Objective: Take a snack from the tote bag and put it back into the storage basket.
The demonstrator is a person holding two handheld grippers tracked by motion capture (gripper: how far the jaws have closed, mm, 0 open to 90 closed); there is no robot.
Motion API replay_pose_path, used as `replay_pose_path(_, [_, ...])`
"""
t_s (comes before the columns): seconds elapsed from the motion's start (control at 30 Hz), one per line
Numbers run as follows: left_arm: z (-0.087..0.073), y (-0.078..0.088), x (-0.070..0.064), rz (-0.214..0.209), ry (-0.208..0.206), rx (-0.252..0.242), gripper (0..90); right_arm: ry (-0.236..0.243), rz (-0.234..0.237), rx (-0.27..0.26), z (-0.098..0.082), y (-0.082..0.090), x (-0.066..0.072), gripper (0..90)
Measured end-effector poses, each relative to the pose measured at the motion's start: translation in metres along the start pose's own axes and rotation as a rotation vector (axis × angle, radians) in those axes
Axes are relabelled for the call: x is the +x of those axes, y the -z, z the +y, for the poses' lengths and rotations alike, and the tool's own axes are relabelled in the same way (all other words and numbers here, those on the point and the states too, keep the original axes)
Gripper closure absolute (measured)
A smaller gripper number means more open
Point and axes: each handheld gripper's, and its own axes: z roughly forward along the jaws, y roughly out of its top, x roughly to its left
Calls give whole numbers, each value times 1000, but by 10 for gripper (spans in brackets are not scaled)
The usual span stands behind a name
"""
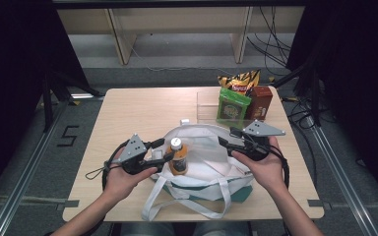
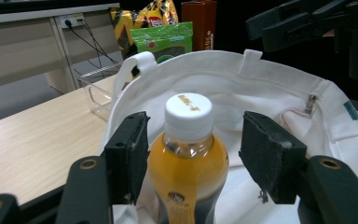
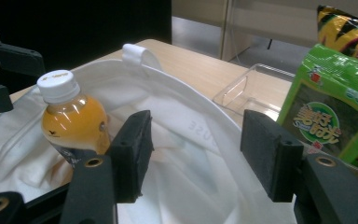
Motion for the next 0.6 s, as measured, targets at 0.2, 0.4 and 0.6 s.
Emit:
replay_pose_path(0.2, [0,-12,1,-4,-10,17,425,-1,-22,-5,-5,9,-7,439])
replay_pose_path(0.4, [-2,-19,2,-7,-6,27,439,-18,-47,-9,-11,13,-9,439])
replay_pose_path(0.6, [-1,-30,4,-18,-13,36,471,-1,-51,-6,-14,15,-9,438])
